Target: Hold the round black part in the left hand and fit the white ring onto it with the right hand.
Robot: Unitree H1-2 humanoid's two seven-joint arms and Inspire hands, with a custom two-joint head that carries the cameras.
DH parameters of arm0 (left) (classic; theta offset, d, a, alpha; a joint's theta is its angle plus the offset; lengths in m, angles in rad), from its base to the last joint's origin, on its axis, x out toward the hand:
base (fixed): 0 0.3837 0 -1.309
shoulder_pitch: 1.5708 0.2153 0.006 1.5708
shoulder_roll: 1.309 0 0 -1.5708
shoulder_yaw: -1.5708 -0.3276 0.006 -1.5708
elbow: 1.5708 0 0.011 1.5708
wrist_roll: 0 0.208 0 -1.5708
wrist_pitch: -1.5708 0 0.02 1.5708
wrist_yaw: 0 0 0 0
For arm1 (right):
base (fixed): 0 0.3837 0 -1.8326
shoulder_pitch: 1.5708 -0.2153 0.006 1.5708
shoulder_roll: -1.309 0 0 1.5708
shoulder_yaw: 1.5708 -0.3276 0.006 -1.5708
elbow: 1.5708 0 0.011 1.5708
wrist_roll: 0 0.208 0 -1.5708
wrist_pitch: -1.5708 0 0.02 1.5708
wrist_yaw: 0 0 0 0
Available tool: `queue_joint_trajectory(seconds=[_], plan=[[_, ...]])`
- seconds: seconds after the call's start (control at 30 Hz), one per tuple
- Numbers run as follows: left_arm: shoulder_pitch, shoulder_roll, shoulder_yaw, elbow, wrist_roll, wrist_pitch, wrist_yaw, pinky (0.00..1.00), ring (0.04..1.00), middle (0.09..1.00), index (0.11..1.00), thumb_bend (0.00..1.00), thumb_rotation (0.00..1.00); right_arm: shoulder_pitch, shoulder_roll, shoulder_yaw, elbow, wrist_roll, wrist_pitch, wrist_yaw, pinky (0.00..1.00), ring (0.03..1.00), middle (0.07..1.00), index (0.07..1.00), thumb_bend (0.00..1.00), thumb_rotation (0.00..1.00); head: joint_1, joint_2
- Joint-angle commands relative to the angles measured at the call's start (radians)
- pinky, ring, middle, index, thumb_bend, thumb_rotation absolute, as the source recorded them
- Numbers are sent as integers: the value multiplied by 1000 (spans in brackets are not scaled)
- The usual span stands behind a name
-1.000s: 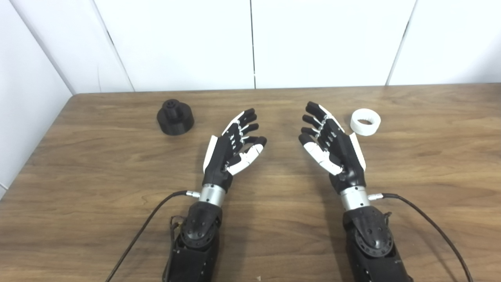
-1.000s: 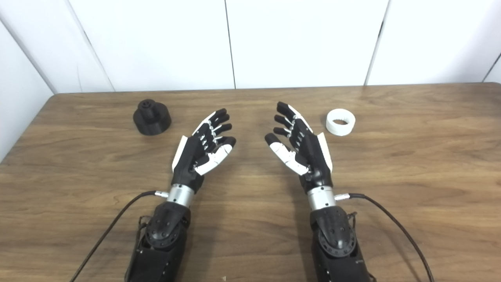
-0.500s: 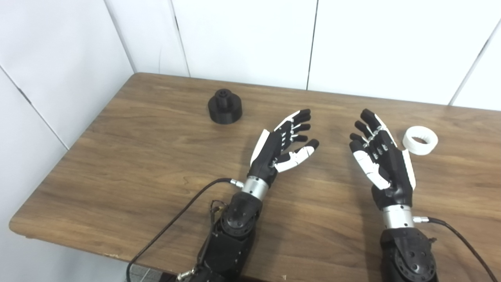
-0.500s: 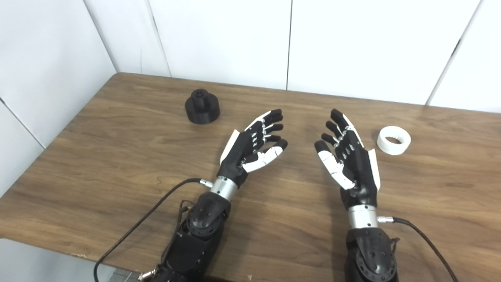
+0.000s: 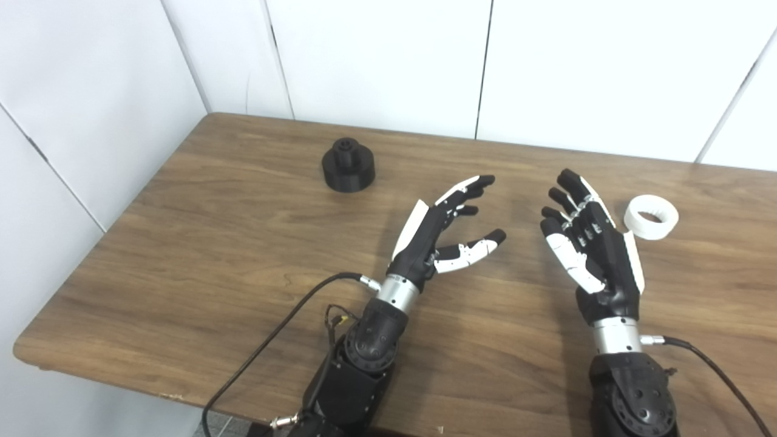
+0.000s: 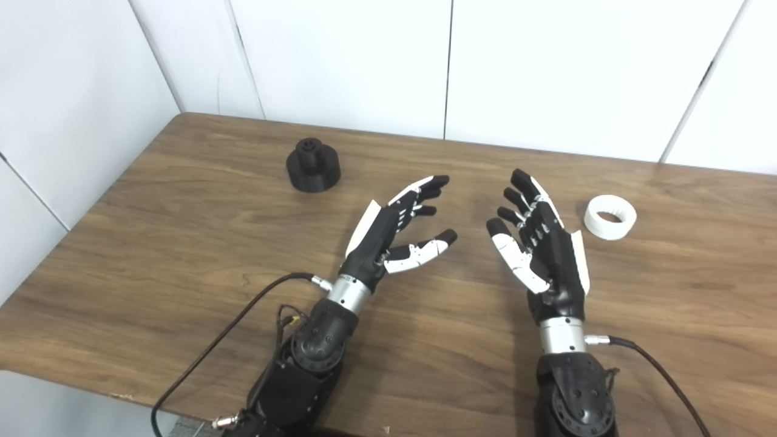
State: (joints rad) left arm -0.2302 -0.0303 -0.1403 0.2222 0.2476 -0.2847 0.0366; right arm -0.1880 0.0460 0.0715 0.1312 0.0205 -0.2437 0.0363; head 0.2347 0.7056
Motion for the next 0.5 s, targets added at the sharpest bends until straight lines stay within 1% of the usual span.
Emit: queue_joint_trajectory(seconds=[0.0, 0.13, 0.3, 0.4, 0.47], plan=[[-15, 25, 8, -15, 20, -22, 15, 756, 853, 904, 847, 496, 194, 53, -22, -12, 36, 4, -7, 7, 804, 882, 906, 869, 574, 433, 1, 1], [-15, 39, 16, -22, 17, -19, 13, 737, 840, 899, 841, 494, 166, 55, -20, -14, 37, 11, -7, 9, 797, 882, 908, 869, 574, 429, 1, 1], [-12, 50, 20, -37, 56, -4, 30, 726, 834, 892, 842, 494, 168, 55, -22, -15, 43, 9, -14, 8, 795, 881, 908, 869, 576, 434, 4, 3], [-14, 54, 27, -42, 44, 1, 25, 726, 836, 897, 842, 504, 151, 54, -20, -18, 48, 19, -18, 10, 788, 877, 904, 864, 578, 422, 9, 2], [-16, 58, 31, -45, 37, 6, 21, 730, 847, 906, 847, 509, 177, 52, -21, -18, 51, 20, -21, 11, 780, 873, 901, 862, 569, 413, 12, 1]])
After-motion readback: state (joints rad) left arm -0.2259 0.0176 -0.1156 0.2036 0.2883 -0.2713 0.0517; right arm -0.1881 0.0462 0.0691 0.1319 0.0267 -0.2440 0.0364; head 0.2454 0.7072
